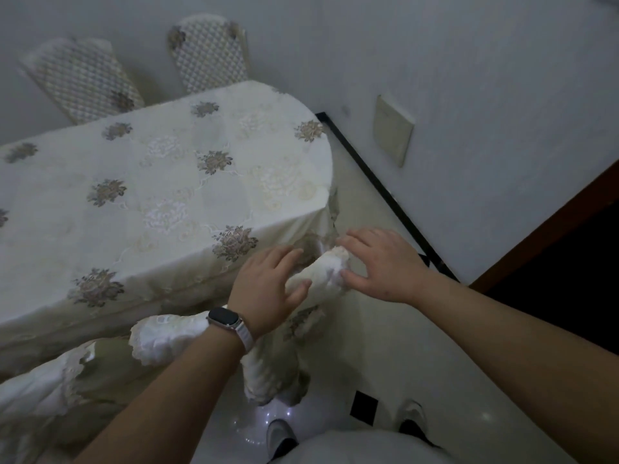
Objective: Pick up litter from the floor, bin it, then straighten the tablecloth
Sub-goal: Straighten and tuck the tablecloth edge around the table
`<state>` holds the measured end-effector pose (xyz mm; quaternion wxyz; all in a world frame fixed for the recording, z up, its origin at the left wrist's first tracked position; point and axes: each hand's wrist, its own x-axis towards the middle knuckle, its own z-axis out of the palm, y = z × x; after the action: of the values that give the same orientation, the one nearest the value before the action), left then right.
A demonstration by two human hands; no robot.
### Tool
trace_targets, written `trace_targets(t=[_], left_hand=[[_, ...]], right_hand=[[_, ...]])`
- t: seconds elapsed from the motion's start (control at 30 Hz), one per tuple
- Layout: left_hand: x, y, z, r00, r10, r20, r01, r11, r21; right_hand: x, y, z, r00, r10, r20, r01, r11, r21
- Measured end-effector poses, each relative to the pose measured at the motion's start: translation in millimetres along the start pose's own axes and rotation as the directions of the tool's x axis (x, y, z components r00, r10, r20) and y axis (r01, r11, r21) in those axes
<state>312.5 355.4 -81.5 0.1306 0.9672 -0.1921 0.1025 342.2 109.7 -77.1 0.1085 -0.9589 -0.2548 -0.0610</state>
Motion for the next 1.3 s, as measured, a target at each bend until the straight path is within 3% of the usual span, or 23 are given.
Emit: trace_targets(t=[0.37,0.6,0.93,1.3], left_hand=[[101,153,29,0.999,0.03,0.043,-0.033,0.996,0.085],[155,208,43,0.993,0.094,0.069,-0.1,0.99,0.095],[243,202,65,0.985,0.174,-0.007,-0.172,0.976,0.132],[418,149,116,0.976,0.214,-0.042,-0.211,0.976,0.058]], right_hand=[[-55,164,-68,0.998,0.062,-0.019,-0.062,0.997,-0.044],[-74,229,-92,0.994,0.105,-0.026,-0.107,0.993,-0.058],[-29,293,-107,0.986,0.156,-0.062,-0.159,0.986,-0.055],[98,394,-111,0.979,0.205,-0.012,-0.204,0.963,-0.177]])
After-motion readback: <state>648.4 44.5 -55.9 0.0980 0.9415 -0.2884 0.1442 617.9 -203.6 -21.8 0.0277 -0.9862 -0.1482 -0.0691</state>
